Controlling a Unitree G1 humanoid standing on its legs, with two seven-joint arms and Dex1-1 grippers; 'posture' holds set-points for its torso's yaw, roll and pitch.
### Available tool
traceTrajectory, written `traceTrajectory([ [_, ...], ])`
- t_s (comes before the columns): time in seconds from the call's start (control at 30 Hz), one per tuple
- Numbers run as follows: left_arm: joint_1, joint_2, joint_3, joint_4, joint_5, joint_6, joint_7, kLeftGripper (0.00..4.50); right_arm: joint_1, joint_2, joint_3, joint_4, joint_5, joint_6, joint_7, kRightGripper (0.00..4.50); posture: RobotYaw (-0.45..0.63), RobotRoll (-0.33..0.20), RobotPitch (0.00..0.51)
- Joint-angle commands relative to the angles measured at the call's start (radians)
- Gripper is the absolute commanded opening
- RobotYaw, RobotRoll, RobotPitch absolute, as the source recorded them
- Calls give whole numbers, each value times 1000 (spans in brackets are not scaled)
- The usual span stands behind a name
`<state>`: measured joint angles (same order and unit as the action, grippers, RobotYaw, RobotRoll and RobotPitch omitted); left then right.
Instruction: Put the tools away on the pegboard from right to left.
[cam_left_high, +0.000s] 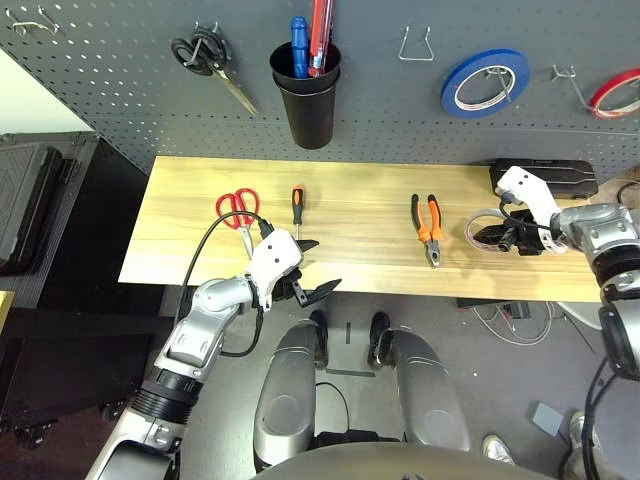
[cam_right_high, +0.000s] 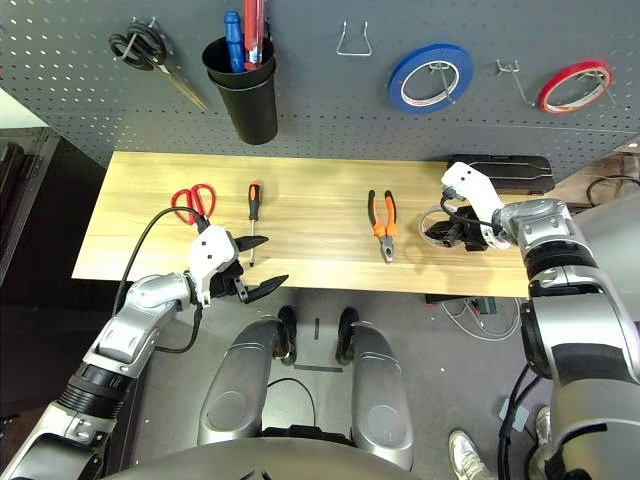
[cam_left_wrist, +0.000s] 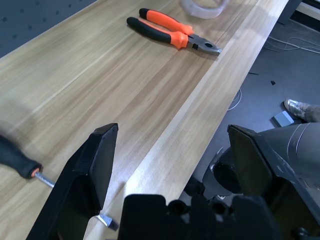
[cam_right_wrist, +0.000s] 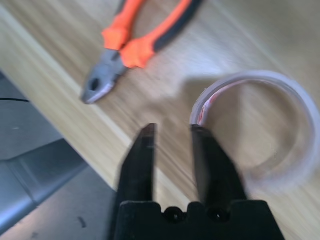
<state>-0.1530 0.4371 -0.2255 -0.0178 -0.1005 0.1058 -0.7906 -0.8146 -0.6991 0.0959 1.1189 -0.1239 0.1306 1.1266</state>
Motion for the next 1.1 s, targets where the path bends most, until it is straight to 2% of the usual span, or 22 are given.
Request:
traceTrajectory([
  [0.03,4,-8,-24,29,13,-10,-9,4500,30,-15,11,-5,-16,-32,-22,2840,177,0,302],
  [0.17,2,-9,-25,31,12,-14,-8,4500,42,-12,34,2,-50,-113,-73,4358,179,0,300],
  [0.2,3,-8,-24,30,11,-15,-9,4500,41,-10,39,7,-58,-126,-84,4478,179,0,300],
  [0.73,90,41,1,-117,-12,55,-9,4500,12,73,101,152,-148,-179,-246,4478,232,0,366],
  [0.93,123,60,9,-186,-21,101,-2,4500,-3,105,108,192,-178,-167,-338,4478,254,0,381],
  [1.1,134,63,11,-215,-23,126,5,4500,-4,121,107,202,-187,-157,-338,4478,259,0,385],
])
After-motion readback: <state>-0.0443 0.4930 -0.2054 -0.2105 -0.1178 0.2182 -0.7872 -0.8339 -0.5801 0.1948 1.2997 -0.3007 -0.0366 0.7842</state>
